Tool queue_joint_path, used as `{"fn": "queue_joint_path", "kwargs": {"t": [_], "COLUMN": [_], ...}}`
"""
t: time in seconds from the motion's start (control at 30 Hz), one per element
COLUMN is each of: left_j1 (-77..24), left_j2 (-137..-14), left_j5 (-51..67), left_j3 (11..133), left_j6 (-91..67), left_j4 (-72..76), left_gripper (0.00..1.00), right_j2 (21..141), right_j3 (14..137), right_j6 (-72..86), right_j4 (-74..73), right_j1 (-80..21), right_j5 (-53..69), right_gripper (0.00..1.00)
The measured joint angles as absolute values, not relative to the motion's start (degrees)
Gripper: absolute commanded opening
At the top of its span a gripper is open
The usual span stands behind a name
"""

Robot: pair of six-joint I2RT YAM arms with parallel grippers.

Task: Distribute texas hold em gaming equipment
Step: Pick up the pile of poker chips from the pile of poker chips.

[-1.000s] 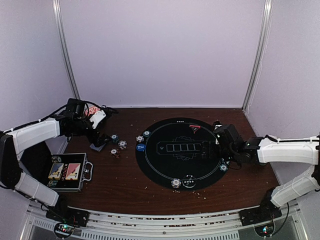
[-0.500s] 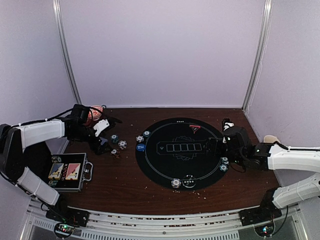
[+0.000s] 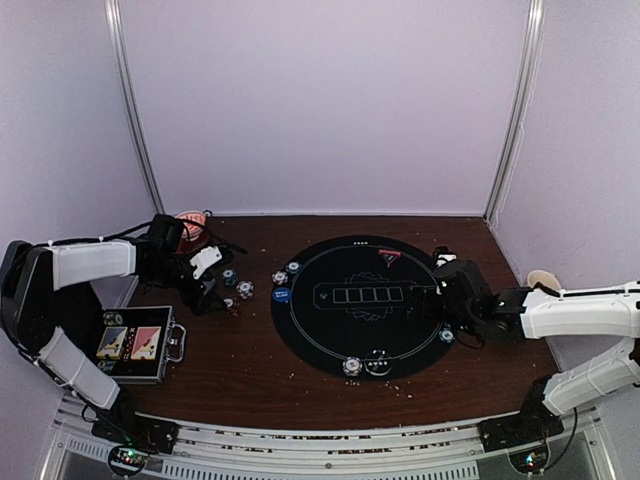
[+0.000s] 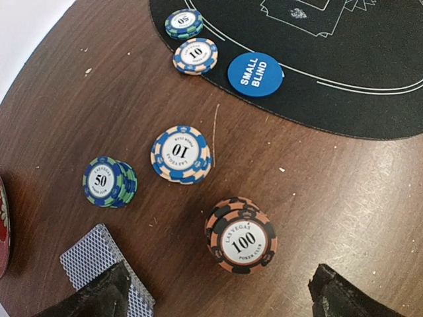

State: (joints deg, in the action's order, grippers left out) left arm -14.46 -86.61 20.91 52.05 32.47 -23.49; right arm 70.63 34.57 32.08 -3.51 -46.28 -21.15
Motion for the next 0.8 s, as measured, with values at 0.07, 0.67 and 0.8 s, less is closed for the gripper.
{"fn": "queue_joint_path", "kwargs": {"t": [0.07, 0.67, 0.8], "left_j1": [-14.5, -13.3, -12.5], "left_j2": [-86.9, -103.9, -108.2], "left_j5": [20.7, 14.2, 13.1], "left_j3": [52.1, 70.3, 72.8], "left_j6": [32.4, 24.6, 23.4], "left_j4": [-23.2, -21.2, -21.8], "left_gripper": [0.98, 0.96, 0.91], "right_j2": [71.0, 71.5, 71.5], "right_j3": [34.6, 35.2, 35.2], "right_j6": [31.7, 31.2, 31.2], "right_j4": [-3.5, -3.3, -3.3], "right_j1": [-46.5, -47.2, -47.3], "right_j5": [-20.9, -20.8, -20.8], "right_gripper": [1.0, 1.0, 1.0]}}
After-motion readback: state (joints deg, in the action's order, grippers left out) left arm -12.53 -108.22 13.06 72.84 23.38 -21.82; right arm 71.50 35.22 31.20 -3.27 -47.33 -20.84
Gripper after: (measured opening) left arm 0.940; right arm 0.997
